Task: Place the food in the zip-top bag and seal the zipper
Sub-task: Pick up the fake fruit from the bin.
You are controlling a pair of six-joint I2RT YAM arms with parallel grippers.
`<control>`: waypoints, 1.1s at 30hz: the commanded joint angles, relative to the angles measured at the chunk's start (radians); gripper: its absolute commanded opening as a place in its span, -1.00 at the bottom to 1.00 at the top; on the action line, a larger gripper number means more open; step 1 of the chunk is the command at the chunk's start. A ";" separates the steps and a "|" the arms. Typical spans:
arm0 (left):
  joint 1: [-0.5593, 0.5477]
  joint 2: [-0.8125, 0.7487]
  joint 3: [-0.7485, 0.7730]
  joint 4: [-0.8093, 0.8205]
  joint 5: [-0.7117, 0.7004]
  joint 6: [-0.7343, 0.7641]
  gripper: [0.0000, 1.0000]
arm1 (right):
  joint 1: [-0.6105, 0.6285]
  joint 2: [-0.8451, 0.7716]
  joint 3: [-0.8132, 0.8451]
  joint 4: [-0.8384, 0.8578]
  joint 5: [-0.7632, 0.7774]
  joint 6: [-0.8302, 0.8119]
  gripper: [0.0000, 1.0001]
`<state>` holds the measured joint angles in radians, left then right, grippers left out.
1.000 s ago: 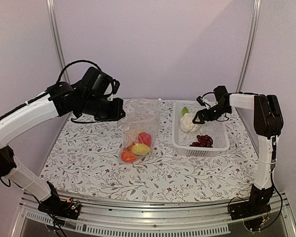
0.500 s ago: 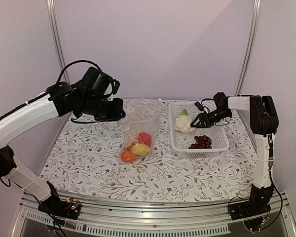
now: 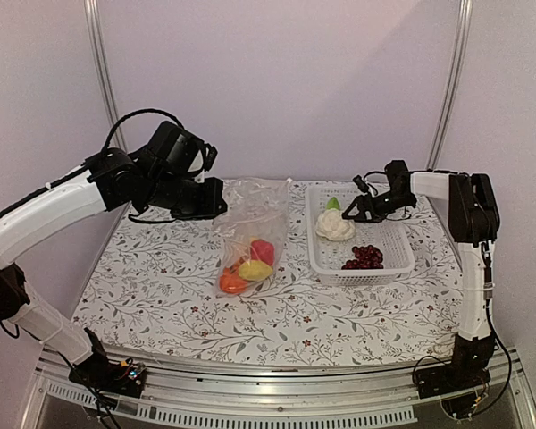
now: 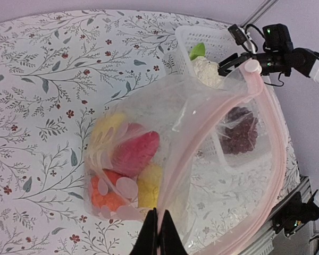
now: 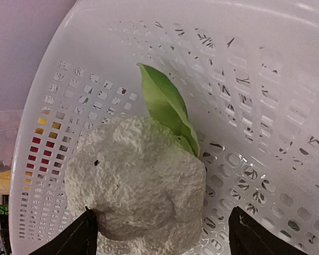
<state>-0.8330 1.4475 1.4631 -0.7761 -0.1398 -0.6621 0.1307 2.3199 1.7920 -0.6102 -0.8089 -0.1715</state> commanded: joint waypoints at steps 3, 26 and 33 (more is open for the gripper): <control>0.008 0.002 0.007 -0.010 0.003 0.006 -1.00 | 0.033 0.071 0.017 -0.010 -0.001 -0.051 0.77; 0.008 0.022 0.014 0.003 0.011 0.022 -1.00 | 0.059 -0.198 -0.146 -0.114 -0.177 -0.300 -0.59; 0.008 0.038 0.031 0.016 0.026 0.037 -1.00 | 0.084 -0.484 -0.171 -0.104 -0.129 -0.322 -0.64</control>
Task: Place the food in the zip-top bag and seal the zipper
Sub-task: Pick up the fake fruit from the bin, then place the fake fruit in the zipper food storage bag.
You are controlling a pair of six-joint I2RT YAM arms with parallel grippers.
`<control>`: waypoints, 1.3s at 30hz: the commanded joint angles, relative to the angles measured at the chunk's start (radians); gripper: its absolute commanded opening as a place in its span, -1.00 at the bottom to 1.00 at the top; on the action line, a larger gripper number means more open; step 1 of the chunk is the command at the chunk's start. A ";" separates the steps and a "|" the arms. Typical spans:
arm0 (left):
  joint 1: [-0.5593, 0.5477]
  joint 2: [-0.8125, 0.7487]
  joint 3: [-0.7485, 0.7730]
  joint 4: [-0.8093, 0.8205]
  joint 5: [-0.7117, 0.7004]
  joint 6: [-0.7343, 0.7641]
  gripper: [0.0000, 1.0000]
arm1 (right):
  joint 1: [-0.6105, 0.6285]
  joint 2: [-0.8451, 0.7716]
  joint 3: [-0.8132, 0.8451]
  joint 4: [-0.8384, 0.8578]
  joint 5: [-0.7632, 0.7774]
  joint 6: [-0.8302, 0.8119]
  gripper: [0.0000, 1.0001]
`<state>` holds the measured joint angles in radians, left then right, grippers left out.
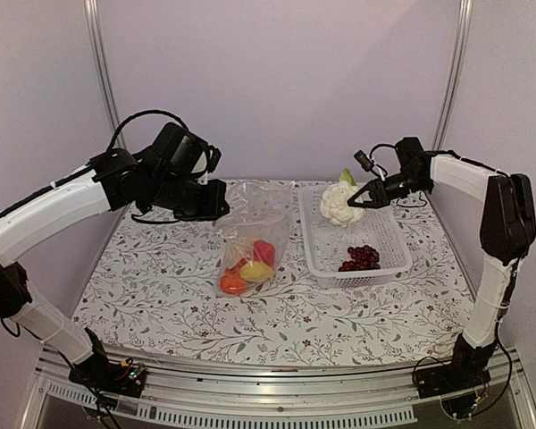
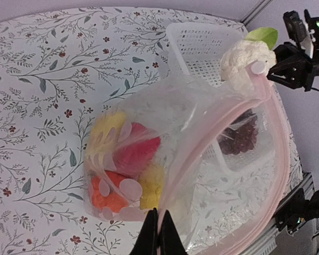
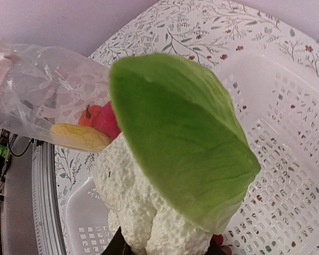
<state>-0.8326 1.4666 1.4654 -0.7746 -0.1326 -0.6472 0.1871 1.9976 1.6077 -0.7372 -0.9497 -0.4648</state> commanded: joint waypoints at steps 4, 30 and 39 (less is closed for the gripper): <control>0.007 0.038 0.047 0.027 0.058 0.036 -1.00 | 0.100 -0.271 0.036 0.023 0.019 -0.048 -0.63; -0.019 0.025 0.095 0.043 0.170 0.075 -1.00 | 0.575 -0.283 0.130 0.080 0.458 -0.375 -0.57; -0.017 0.010 0.087 0.050 0.136 0.068 -1.00 | 0.679 -0.271 0.121 -0.090 0.581 -0.642 -0.53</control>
<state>-0.8429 1.5040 1.5364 -0.7605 0.0166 -0.5907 0.8127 1.7126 1.7340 -0.7212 -0.4381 -0.9619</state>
